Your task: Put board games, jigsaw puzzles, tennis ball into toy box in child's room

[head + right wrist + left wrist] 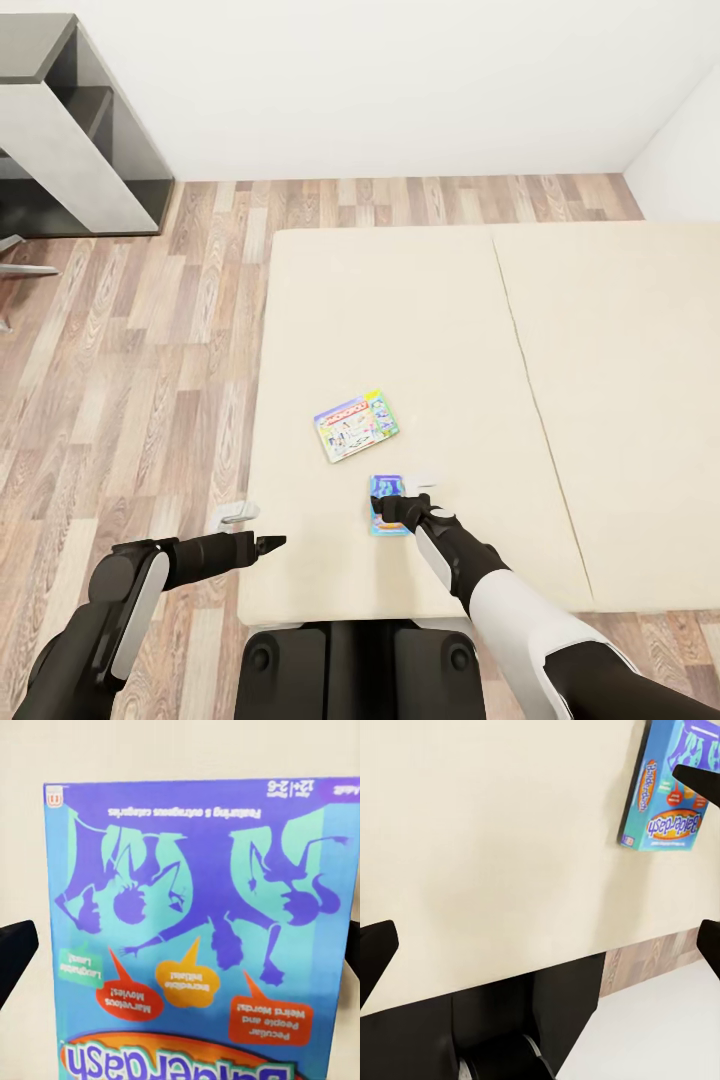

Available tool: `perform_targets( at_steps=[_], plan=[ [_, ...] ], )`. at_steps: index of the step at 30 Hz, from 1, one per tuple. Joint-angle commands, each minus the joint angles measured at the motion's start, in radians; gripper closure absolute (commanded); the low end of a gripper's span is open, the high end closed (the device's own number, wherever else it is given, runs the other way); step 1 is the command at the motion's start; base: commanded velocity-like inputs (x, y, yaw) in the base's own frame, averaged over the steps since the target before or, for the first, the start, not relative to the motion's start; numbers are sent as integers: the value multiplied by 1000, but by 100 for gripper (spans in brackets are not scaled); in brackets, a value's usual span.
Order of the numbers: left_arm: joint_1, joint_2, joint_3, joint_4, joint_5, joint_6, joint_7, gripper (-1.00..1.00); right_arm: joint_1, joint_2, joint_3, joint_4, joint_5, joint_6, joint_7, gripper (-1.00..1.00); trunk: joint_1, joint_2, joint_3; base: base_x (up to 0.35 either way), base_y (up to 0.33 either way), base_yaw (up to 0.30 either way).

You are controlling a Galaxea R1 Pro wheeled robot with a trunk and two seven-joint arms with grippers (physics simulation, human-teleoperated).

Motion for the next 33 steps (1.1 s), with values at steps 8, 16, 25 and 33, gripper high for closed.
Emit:
perform_targets(
  at_steps=[8,16,25,33],
  plan=[
    [0,0,1,-1,4,8,0,-100,0,0,3,-1,-10,4,-1,-100,1,-2,-1,0,58,0],
    [0,0,1,-1,6,7,0,-100,0,0,3,-1,-10,4,-1,-100,1,-2,-1,0,95,0],
    [0,0,1,-1,6,7,0,-100,0,0,3,-1,-10,5,-1,-100,1,-2,-1,0,7,0],
    [0,0,1,-1,6,7,0,-100,-1,0,4,-1,-10,18,-3,-100,1,-2,-1,0,0,0]
  ],
)
